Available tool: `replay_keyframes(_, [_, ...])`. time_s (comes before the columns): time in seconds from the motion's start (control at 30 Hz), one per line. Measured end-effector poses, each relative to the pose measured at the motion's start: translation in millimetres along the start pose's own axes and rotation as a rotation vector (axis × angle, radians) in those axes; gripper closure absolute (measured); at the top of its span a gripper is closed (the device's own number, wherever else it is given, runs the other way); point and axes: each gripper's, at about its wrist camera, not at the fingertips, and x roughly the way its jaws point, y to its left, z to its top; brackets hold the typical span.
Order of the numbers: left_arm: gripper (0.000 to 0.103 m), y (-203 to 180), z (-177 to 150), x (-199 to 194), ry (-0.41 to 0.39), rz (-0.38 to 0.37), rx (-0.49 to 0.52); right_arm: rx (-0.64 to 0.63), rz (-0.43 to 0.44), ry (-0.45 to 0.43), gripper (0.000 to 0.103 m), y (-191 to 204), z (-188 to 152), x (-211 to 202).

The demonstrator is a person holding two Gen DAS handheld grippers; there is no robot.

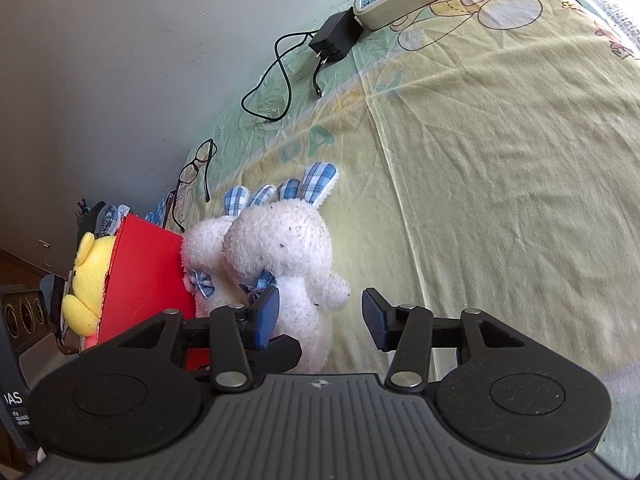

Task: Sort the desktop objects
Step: 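Close the right tool around the body of the nearer white bunny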

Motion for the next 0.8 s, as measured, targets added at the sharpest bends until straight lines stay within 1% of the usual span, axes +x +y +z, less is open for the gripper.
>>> replay_keyframes(0.17, [0.003, -0.9, 3.2, 8.0, -0.02, -0.038, 0.014, -0.006, 0.011, 0.0, 0.052, 0.4, 2.3, 12.3])
replay_keyframes(0.23, [0.009, 0.0, 3.2, 12.9, -0.015, -0.058, 0.014, -0.011, 0.011, 0.007, 0.052, 0.3, 2.7, 17.2])
replay_keyframes(0.27, [0.01, 0.4, 3.3, 15.5, -0.01, -0.065, 0.011, -0.01, 0.018, 0.012, 0.051, 0.0, 2.6, 19.2])
replay_keyframes(0.37, [0.013, 1.6, 3.0, 22.2, -0.003, -0.065, 0.007, -0.002, 0.045, 0.018, 0.046, -1.0, 2.7, 25.0])
replay_keyframes(0.47, [0.014, 1.3, 3.5, 24.8, -0.008, -0.062, 0.022, -0.011, 0.07, 0.02, 0.045, 1.4, 3.0, 30.5])
replay_keyframes(0.57, [0.017, -0.9, 4.0, 25.8, -0.015, -0.055, 0.045, -0.03, 0.08, 0.028, 0.046, 5.0, 2.9, 34.1])
replay_keyframes(0.63, [0.018, 0.2, 4.1, 25.4, -0.016, -0.06, 0.045, -0.032, 0.081, 0.03, 0.047, 4.6, 3.1, 33.5])
replay_keyframes(0.73, [0.022, 1.2, 2.9, 21.3, -0.022, -0.077, 0.038, -0.024, 0.087, 0.035, 0.054, 2.6, 3.6, 30.6])
replay_keyframes(0.8, [0.023, 0.4, 1.7, 18.2, -0.026, -0.083, 0.037, -0.019, 0.089, 0.037, 0.06, 1.5, 3.7, 27.6])
